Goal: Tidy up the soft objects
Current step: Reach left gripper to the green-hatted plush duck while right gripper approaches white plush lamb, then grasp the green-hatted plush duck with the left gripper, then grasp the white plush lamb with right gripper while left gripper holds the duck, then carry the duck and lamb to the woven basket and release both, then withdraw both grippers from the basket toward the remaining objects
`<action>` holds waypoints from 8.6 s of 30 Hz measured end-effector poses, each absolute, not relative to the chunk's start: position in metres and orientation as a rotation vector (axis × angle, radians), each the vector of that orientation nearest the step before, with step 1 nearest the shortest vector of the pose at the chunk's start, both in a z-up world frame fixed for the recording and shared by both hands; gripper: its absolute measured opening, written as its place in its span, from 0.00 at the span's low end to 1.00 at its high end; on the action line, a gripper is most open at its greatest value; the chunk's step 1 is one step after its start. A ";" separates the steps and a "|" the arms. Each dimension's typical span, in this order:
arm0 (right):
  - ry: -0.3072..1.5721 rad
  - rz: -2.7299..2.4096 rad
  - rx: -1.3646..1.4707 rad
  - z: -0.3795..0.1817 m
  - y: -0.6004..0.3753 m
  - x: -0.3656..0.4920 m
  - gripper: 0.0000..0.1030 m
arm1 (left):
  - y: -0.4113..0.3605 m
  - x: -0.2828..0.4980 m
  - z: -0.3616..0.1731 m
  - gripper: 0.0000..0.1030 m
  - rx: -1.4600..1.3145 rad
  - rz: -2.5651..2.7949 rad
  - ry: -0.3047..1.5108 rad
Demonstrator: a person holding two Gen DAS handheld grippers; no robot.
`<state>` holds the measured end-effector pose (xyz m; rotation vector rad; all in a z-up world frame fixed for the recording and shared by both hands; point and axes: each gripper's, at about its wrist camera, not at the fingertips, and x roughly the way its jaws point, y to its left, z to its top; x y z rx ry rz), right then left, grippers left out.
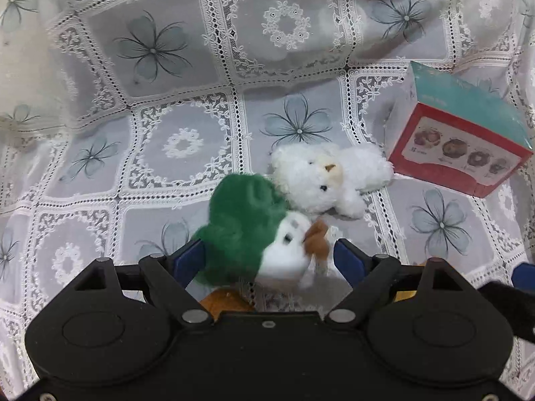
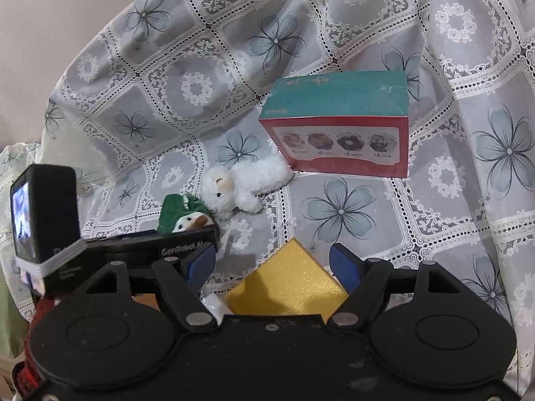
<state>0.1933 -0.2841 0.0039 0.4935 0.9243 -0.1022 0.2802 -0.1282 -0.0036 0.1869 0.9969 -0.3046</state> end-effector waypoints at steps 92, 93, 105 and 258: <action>1.184 -0.236 0.329 -0.080 -0.187 0.390 0.76 | -0.008 0.343 -0.037 0.98 0.112 -0.175 1.060; 1.189 -0.238 0.314 -0.080 -0.188 0.390 0.69 | -0.009 0.344 -0.037 0.97 0.113 -0.173 1.063; 1.153 -0.143 0.364 -0.052 -0.222 0.356 0.49 | -0.011 0.354 -0.025 0.87 0.018 -0.184 1.070; 1.130 0.097 0.235 0.000 -0.183 -0.026 0.60 | -0.007 0.028 0.002 0.74 0.179 -0.224 1.211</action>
